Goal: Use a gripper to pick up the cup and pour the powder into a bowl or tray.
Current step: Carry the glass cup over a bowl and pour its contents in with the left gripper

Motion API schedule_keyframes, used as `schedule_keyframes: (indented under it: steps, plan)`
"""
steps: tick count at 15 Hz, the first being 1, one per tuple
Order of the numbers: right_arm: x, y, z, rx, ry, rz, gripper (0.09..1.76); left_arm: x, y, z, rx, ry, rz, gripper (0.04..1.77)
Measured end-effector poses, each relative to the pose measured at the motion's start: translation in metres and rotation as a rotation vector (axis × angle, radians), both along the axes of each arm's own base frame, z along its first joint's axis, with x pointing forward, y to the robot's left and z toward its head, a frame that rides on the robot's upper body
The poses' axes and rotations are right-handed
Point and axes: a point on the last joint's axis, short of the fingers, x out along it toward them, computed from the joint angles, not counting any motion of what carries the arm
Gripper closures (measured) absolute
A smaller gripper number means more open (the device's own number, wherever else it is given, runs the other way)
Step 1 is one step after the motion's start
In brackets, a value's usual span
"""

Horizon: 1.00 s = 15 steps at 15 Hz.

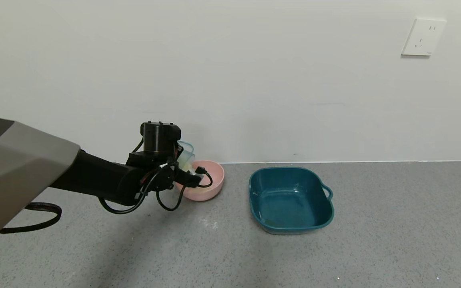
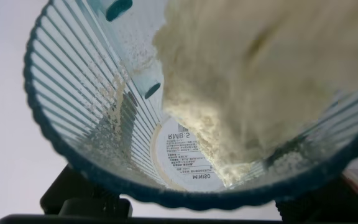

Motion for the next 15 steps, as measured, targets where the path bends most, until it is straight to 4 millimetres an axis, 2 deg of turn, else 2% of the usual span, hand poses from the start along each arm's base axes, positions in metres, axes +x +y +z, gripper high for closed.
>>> schedule_keyframes:
  steps: [8, 12, 15]
  plan:
    - [0.0, 0.0, 0.0, 0.0, 0.0, -0.001, 0.14, 0.0, -0.009, 0.005, 0.015, -0.014, -0.021, 0.51]
    - [0.0, 0.0, 0.0, 0.0, 0.0, 0.0, 0.14, 0.011, 0.0, 0.013, -0.018, -0.095, 0.015, 0.51]
    - [0.0, 0.0, 0.0, 0.0, 0.0, 0.0, 0.14, 0.017, 0.012, 0.01, -0.109, -0.13, 0.072, 0.51]
